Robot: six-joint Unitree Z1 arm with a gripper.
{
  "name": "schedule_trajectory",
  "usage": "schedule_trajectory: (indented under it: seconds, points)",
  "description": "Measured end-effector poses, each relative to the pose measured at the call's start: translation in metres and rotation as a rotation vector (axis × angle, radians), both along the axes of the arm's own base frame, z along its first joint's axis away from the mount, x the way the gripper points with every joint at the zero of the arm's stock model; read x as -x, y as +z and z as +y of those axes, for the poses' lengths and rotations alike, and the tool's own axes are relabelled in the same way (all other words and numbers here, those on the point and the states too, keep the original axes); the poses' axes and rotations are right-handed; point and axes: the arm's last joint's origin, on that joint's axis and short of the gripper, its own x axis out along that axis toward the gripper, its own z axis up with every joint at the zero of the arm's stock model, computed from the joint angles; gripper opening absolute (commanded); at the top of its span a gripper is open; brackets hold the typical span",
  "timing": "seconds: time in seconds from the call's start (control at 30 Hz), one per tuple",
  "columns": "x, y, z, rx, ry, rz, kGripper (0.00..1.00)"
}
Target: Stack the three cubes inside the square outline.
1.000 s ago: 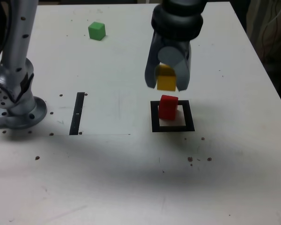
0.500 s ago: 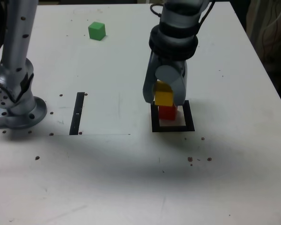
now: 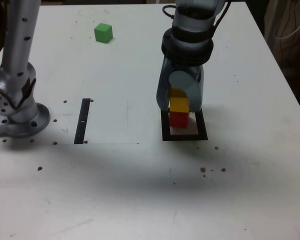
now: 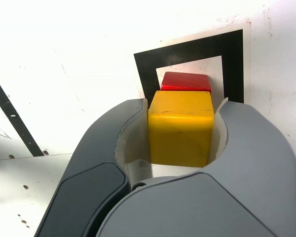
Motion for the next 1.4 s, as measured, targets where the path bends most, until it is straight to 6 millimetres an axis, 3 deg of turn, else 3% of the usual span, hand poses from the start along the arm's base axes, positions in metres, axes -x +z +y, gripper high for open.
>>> schedule_trajectory:
  seconds: [0.13,0.23,0.5,0.7,0.93,1.17,1.4]
  points:
    - [0.000,0.001,0.000,-0.001,-0.002,-0.004,0.86]
    - [0.000,0.001,0.000,-0.001,-0.004,-0.005,0.97]
    - [0.003,0.004,0.001,-0.006,-0.004,-0.002,0.99]
    - [0.020,0.036,0.012,-0.009,0.000,-0.074,0.99]
    - [0.053,0.068,0.064,-0.011,0.028,-0.139,0.99]
    - [0.085,0.092,0.124,-0.128,0.043,-0.168,0.99]
    - [0.112,0.094,0.180,-0.170,0.069,-0.108,0.99]
